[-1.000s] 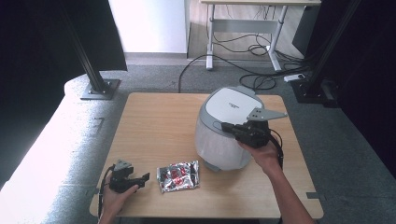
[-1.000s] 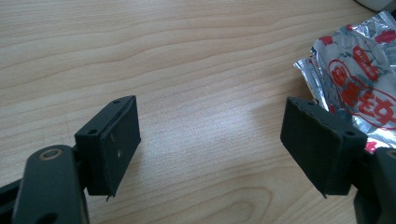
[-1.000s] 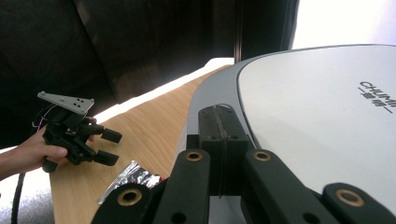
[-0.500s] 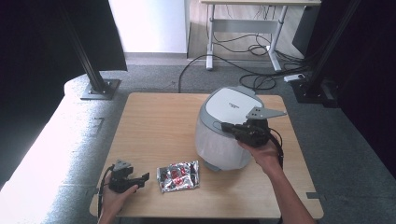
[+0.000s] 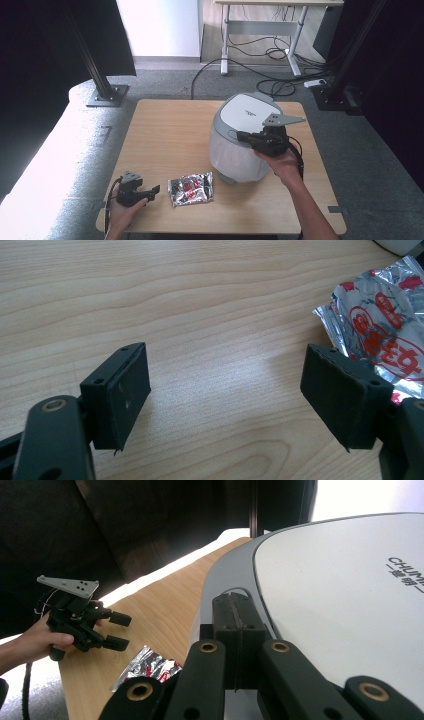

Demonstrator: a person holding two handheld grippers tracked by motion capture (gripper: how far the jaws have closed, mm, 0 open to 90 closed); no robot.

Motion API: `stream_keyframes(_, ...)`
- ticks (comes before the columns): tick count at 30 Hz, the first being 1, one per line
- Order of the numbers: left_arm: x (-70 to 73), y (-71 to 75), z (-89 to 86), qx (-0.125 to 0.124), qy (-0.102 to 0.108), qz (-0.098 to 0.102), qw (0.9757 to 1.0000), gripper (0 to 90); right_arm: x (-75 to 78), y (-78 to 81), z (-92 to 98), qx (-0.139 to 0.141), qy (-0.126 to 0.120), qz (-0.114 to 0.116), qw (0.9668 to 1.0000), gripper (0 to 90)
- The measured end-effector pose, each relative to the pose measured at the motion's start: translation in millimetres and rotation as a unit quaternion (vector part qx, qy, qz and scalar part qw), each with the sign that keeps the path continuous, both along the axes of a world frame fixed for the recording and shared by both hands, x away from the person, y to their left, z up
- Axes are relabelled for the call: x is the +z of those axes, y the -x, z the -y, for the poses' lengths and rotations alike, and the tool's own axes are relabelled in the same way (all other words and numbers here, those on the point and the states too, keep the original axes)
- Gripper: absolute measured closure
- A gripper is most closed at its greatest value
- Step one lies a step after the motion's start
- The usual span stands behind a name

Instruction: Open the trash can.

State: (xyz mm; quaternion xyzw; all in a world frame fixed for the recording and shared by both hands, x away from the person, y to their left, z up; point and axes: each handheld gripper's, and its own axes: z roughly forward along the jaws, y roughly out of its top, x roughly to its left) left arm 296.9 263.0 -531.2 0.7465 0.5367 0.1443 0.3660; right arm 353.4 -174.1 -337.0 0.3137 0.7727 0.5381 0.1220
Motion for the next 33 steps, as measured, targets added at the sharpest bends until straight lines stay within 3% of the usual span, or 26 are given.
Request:
stream_keyframes(10, 0.3, 0.2, 0.0, 0.000, 0.001, 0.002, 1.0000, 20.1, 2.3, -0.3, -2.9, 0.000, 0.011, 0.000, 0.9999, 89.9)
stream_keyframes(16, -0.4, -0.6, 0.7, -0.001, 0.002, 0.001, 1.0000, 20.1, 7.6, -6.1, -5.7, -0.014, 0.022, 0.001, 0.9997, 89.9)
stream_keyframes(21, -0.3, 0.0, -0.7, 0.001, 0.003, 0.003, 1.0000, 20.0, 6.8, -5.8, -4.8, -0.017, 0.016, 0.004, 0.9997, 89.8)
stream_keyframes(22, -0.3, -0.2, -1.3, 0.001, 0.003, 0.002, 1.0000, 20.1, 7.3, -2.4, 0.4, -0.020, 0.000, 0.010, 0.9998, 89.7)
stream_keyframes(26, -0.2, 0.0, -0.3, 0.000, 0.002, 0.001, 1.0000, 20.1, 9.2, 4.7, 13.5, -0.029, -0.015, 0.023, 0.9992, 89.5)
stream_keyframes(33, -1.0, -1.1, 0.9, -0.001, 0.003, -0.001, 1.0000, 20.1, 1.9, 17.5, 48.0, -0.046, -0.023, 0.031, 0.9982, 89.2)
